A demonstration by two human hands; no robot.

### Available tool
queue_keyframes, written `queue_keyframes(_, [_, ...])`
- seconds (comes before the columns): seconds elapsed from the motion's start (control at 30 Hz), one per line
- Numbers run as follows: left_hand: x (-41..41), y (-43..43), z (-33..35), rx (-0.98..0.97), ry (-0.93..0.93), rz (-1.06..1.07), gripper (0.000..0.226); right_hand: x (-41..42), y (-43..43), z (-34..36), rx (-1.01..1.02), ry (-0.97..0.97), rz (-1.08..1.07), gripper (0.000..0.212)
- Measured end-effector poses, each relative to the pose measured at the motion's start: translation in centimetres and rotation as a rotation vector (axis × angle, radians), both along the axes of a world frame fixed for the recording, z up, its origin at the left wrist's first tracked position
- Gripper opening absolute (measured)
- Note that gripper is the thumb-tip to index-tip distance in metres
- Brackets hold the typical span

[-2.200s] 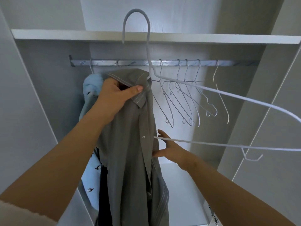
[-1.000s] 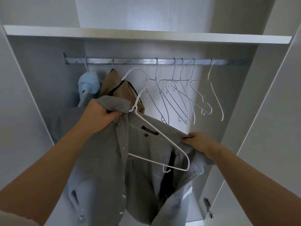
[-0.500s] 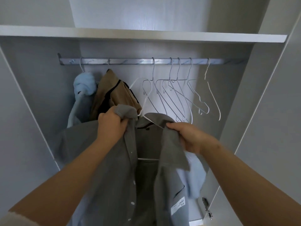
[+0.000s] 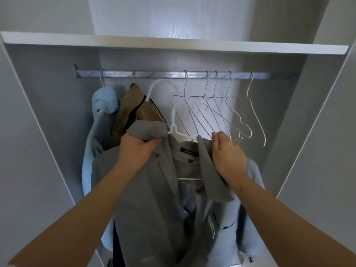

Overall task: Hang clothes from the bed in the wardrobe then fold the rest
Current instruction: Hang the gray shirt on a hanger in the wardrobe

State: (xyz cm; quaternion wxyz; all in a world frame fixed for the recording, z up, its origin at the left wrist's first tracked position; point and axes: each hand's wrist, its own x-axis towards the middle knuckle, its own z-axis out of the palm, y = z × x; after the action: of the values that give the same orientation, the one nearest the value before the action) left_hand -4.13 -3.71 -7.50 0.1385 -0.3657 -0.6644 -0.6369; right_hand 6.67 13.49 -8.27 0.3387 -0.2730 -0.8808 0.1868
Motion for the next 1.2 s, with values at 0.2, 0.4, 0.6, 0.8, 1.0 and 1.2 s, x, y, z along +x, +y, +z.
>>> queue_keyframes(0.2, [0.7,1.3,-0.5,-0.122,-0.232,-0.146,0.027,-1.2,-1.2,0.5,-0.03,-0.028,0.024,0.031])
queue_keyframes(0.4, [1.1,-1.5,1.0,-0.017,-0.517,-0.449,0.014,0.3,1.8,-0.3,-0.282,-0.033,-0.165,0.027])
queue_keyframes(0.6, [2.0,-2.3,-0.3,-1.016,-0.446,-0.801,0.014,0.2,2.5,0.1,-0.349,0.009,-0.159,0.025])
queue_keyframes(0.8, [1.9,0.8,1.5,-0.457,0.087,0.119,0.04,0.1,1.7,0.2,-0.401,0.051,-0.119,0.048])
queue_keyframes(1.0, [-0.1,2.9,3.2,-0.979,-0.343,0.013,0.054,0.4,1.2,0.2,-0.46,0.053,-0.035,0.05])
queue_keyframes(1.2, [-0.1,2.9,3.1,-0.458,-0.639,-0.346,0.016,1.0,1.9,0.4,-0.522,0.069,0.028,0.048])
